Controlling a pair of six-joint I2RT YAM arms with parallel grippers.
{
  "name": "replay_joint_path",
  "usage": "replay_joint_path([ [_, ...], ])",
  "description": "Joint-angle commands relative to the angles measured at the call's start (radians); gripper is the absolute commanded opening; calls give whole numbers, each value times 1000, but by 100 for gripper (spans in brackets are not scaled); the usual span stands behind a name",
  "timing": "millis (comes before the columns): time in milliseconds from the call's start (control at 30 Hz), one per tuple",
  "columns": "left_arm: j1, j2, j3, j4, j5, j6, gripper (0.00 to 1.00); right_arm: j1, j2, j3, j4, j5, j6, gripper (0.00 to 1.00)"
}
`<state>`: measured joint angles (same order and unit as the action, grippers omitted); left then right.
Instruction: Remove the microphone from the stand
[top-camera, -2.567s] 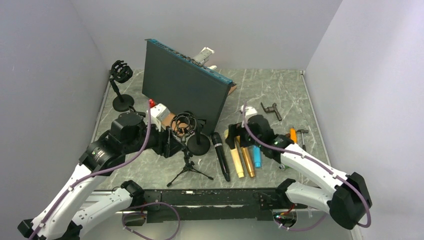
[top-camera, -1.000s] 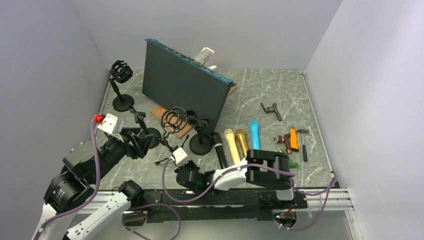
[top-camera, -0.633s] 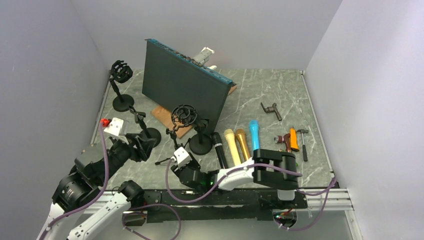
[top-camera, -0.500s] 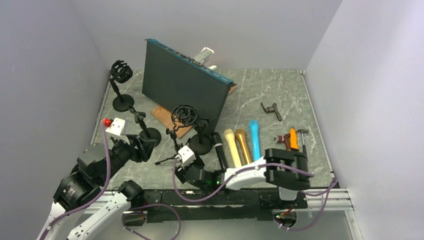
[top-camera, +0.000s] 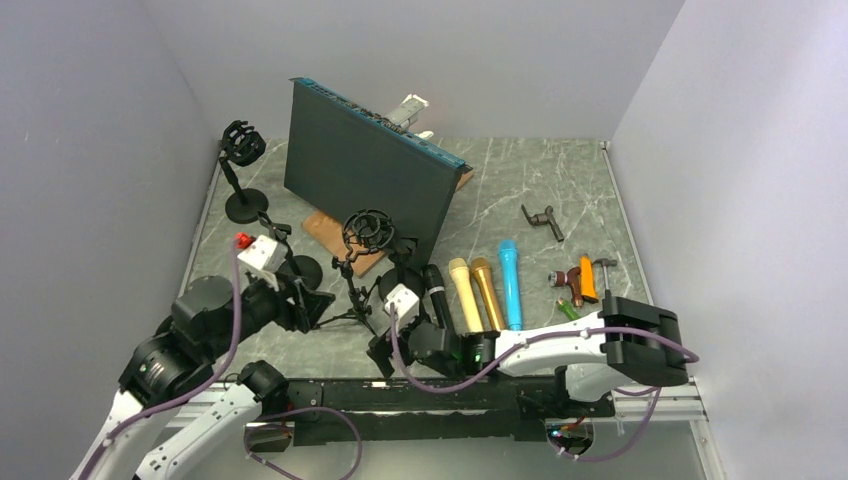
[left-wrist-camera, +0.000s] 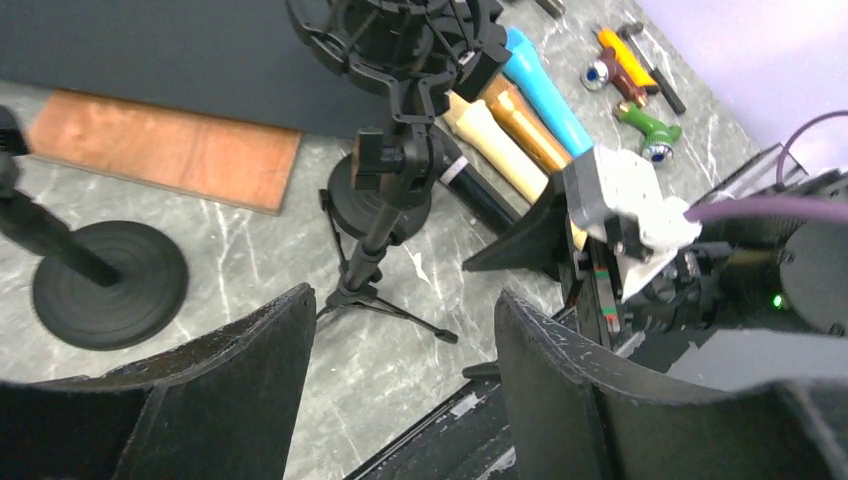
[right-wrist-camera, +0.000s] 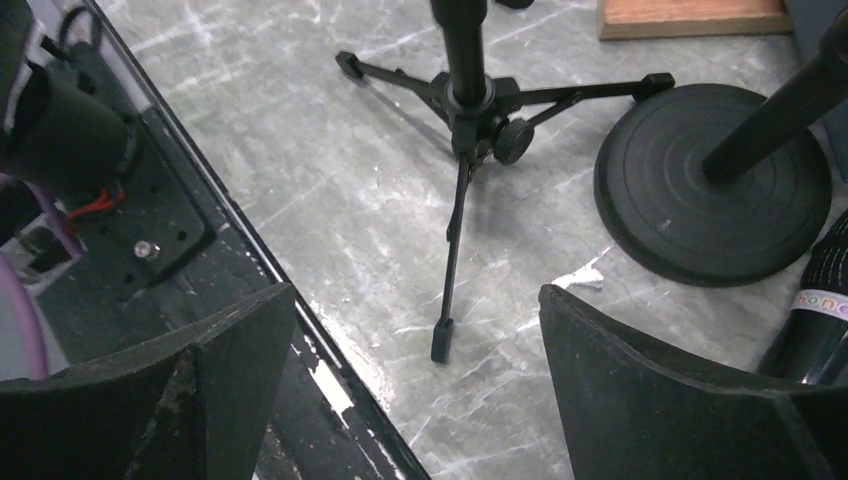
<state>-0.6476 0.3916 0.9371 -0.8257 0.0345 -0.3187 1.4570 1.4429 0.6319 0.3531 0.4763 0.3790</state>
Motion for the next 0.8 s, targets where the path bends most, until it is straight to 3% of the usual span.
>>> replay_joint_path([
  [0,4,67,-41,120,83,-4,70,-94,-77,0,-1,-215,40,94],
  [100,3,100,-67,165,27,-18,69,-157,-75,-13,32,-304,80,94],
  [300,3,136,-119,259,52,-13,70,-189,-88,-43,92,-355,129,99],
  [433,3,151,-178,347,57,-9,59,-198,-91,-38,80,-354,132,100],
  [667,3,133,-296,507,81,29,57,-279,-125,-43,87,-428,217,100],
  [767,4,120,-330,547,71,46,51,-336,-141,-70,149,-499,310,100],
])
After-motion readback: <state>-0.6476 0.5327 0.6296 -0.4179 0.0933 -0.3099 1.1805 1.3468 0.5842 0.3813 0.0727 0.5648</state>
